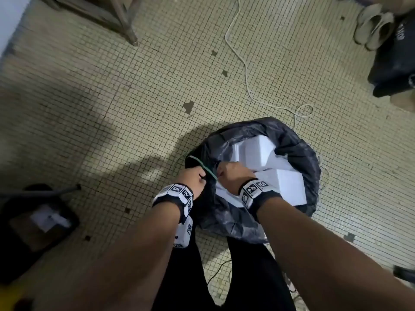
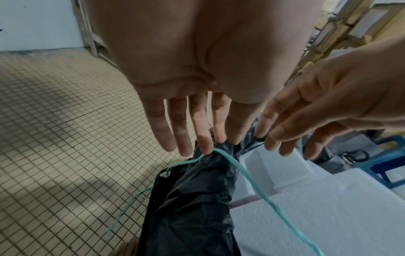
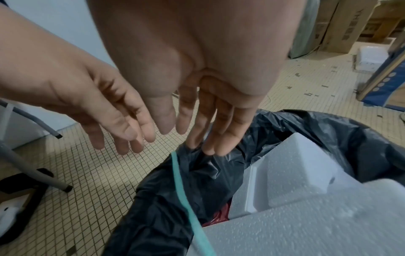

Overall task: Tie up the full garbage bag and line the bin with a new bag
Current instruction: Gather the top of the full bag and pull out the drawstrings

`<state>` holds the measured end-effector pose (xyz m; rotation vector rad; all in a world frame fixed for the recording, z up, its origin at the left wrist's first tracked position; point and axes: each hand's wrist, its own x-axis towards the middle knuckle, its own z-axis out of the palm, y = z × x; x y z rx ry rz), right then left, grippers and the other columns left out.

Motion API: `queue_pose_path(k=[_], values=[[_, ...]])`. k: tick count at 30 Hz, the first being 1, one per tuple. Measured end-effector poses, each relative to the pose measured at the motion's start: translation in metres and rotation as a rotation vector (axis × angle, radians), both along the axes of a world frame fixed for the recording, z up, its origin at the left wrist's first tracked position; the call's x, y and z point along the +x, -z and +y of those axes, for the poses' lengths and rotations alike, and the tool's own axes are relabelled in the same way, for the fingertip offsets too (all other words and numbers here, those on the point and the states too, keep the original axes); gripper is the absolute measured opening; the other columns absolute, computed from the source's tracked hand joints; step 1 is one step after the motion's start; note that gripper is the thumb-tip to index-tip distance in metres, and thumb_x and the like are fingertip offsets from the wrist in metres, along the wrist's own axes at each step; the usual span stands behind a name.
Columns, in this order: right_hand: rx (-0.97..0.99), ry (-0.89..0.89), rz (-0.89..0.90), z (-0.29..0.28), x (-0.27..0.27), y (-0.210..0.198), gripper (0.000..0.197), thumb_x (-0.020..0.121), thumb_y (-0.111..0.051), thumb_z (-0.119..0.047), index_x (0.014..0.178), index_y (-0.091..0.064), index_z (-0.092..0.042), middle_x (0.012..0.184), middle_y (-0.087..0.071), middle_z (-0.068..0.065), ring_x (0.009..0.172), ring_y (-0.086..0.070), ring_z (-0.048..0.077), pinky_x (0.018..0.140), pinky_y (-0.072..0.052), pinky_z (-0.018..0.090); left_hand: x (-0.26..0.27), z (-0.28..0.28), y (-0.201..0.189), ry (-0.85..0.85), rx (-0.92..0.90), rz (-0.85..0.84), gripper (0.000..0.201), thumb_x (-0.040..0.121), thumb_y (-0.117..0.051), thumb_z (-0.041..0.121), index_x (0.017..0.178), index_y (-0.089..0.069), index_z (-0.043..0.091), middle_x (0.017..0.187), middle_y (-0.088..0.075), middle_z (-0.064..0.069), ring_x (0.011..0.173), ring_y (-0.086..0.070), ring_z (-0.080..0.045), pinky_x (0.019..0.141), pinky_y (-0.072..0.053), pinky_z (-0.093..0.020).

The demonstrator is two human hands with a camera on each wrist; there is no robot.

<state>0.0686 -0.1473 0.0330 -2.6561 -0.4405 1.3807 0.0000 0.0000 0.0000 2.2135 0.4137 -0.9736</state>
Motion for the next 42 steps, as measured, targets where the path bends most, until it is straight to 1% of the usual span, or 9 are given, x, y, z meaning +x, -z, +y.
queue_pose_path(k=[6, 11, 16, 20, 27, 31, 35, 40, 42], values=[[0.038, -0.168, -0.211, 0.001, 0.029, 0.058, 0.040, 0.091, -0.058, -0.022, 0.131, -0.055, -0.022, 0.138, -0.045, 0.008, 0.125, -0.041, 0.031, 0.098, -0.047, 0.044, 0.008, -0.017, 0.053, -0.088, 0.111, 0.032, 0.047, 0.099, -0.056, 0.031, 0.142, -0.049, 0.013, 0.128, -0.062, -0.013, 0.118, -0.057, -0.033, 0.096, -0.048, -0.040], [0.040, -0.299, -0.324, 0.000, 0.045, 0.086, 0.041, 0.096, -0.055, -0.024, 0.136, -0.056, -0.032, 0.147, -0.043, -0.003, 0.125, -0.038, 0.029, 0.096, -0.043, 0.041, -0.007, -0.034, 0.084, -0.257, 0.082, -0.015, 0.046, 0.103, -0.049, 0.038, 0.140, -0.052, 0.010, 0.129, -0.063, -0.013, 0.117, -0.060, -0.034, 0.092, -0.049, -0.040], [0.092, -0.343, -0.386, 0.005, 0.055, 0.080, 0.025, 0.094, -0.055, -0.005, 0.112, -0.070, -0.013, 0.114, -0.060, 0.006, 0.114, -0.047, 0.030, 0.079, -0.045, 0.033, -0.021, -0.043, 0.087, -0.546, 0.062, -0.174, 0.014, 0.096, -0.066, 0.025, 0.097, -0.072, 0.013, 0.088, -0.072, -0.003, 0.082, -0.065, -0.023, 0.070, -0.049, -0.031], [0.085, -0.341, -0.413, 0.003, 0.056, 0.063, 0.024, 0.093, -0.053, -0.003, 0.107, -0.071, -0.012, 0.105, -0.062, 0.006, 0.110, -0.050, 0.029, 0.072, -0.037, 0.031, -0.033, -0.046, 0.076, -0.690, 0.060, -0.271, 0.015, 0.089, -0.074, 0.019, 0.078, -0.072, 0.009, 0.068, -0.061, 0.009, 0.070, -0.060, -0.016, 0.063, -0.041, -0.023], [0.077, -0.375, -0.446, -0.043, 0.030, 0.023, 0.019, 0.090, -0.055, -0.014, 0.098, -0.069, -0.023, 0.107, -0.063, -0.004, 0.114, -0.043, 0.027, 0.094, -0.036, 0.037, -0.066, -0.065, 0.040, -0.637, 0.044, -0.230, 0.009, 0.090, -0.074, 0.026, 0.085, -0.073, 0.019, 0.078, -0.068, 0.010, 0.081, -0.066, -0.016, 0.068, -0.044, -0.022], [0.017, -0.317, -0.333, -0.067, 0.009, 0.018, 0.016, 0.090, -0.056, -0.012, 0.103, -0.062, -0.018, 0.104, -0.068, 0.004, 0.115, -0.054, 0.029, 0.093, -0.043, 0.034, -0.088, -0.087, 0.034, -0.586, 0.046, -0.220, 0.008, 0.089, -0.072, 0.024, 0.084, -0.073, 0.019, 0.082, -0.074, 0.003, 0.082, -0.068, -0.021, 0.077, -0.052, -0.028], [0.129, -0.084, -0.238, -0.070, -0.016, 0.021, 0.027, 0.096, -0.058, -0.032, 0.115, -0.057, -0.014, 0.112, -0.062, 0.014, 0.106, -0.059, 0.035, 0.085, -0.050, 0.039, -0.106, -0.107, 0.037, -0.644, -0.017, -0.258, 0.004, 0.086, -0.075, 0.017, 0.084, -0.074, 0.015, 0.081, -0.075, 0.002, 0.081, -0.070, -0.019, 0.080, -0.055, -0.031], [0.073, -0.202, -0.337, -0.039, -0.040, 0.038, 0.053, 0.092, -0.058, -0.052, 0.128, -0.052, -0.013, 0.124, -0.055, 0.010, 0.117, -0.052, 0.033, 0.093, -0.048, 0.044, -0.118, -0.116, 0.045, -0.704, -0.048, -0.251, 0.010, 0.083, -0.076, 0.014, 0.079, -0.073, 0.022, 0.076, -0.073, 0.013, 0.072, -0.066, 0.001, 0.071, -0.047, -0.011], [0.010, -0.201, -0.361, -0.027, -0.041, 0.047, 0.049, 0.091, -0.060, -0.050, 0.124, -0.056, -0.013, 0.123, -0.058, 0.009, 0.118, -0.053, 0.031, 0.090, -0.047, 0.042, -0.120, -0.114, 0.047, -0.689, -0.066, -0.232, 0.005, 0.085, -0.075, 0.015, 0.084, -0.074, 0.020, 0.079, -0.074, 0.011, 0.073, -0.066, -0.002, 0.068, -0.044, -0.009]])
